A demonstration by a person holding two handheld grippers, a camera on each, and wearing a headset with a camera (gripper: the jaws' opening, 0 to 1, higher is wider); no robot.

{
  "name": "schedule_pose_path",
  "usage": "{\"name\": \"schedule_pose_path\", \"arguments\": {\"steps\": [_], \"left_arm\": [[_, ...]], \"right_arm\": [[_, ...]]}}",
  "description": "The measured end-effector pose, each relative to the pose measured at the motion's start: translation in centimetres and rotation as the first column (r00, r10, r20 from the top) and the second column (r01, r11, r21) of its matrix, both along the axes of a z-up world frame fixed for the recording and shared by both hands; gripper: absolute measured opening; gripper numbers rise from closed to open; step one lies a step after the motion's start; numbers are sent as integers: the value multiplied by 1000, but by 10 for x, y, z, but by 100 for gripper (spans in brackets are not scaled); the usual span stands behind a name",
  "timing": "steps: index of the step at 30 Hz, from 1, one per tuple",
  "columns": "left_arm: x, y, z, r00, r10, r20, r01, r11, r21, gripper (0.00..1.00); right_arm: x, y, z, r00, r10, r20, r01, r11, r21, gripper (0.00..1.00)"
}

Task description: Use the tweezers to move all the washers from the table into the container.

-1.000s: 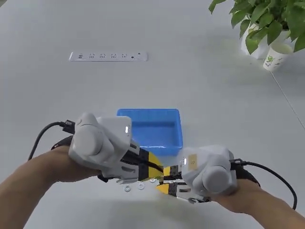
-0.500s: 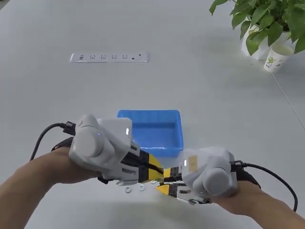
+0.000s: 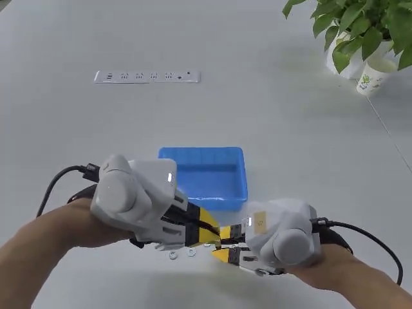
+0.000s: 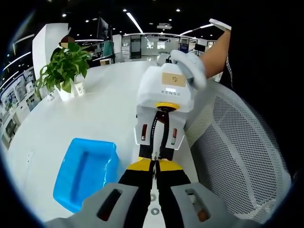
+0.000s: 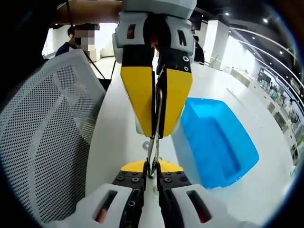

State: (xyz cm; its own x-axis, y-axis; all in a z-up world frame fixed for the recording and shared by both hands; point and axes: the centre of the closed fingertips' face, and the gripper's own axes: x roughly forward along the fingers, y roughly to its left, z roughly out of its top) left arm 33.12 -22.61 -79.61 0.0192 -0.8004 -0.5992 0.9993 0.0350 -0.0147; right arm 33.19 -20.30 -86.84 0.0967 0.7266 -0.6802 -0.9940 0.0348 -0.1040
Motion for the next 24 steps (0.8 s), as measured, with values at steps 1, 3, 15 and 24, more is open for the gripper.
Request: {"name": "schedule_pose_path", "arguments": {"steps": [1,3,15,24], "left_arm": [[0,0,0,1000,0,0,0,1000,0,6],[0,1,0,1000,0,0,0,1000,1,6],[-1,2,2,1000,-7,-4,7,1000,-2,6],[-2,2,-1,1000,-14,-6,14,1000,3,6]], "right_arm": [[0,0,0,1000,3,6,-3,1000,-1,10],[0,0,0,1000,3,9,-3,1000,-2,11],[-2,2,2,1000,0,1,0,1000,8,11],[-3,2,0,1000,-4,-7,4,1000,10,11]]}}
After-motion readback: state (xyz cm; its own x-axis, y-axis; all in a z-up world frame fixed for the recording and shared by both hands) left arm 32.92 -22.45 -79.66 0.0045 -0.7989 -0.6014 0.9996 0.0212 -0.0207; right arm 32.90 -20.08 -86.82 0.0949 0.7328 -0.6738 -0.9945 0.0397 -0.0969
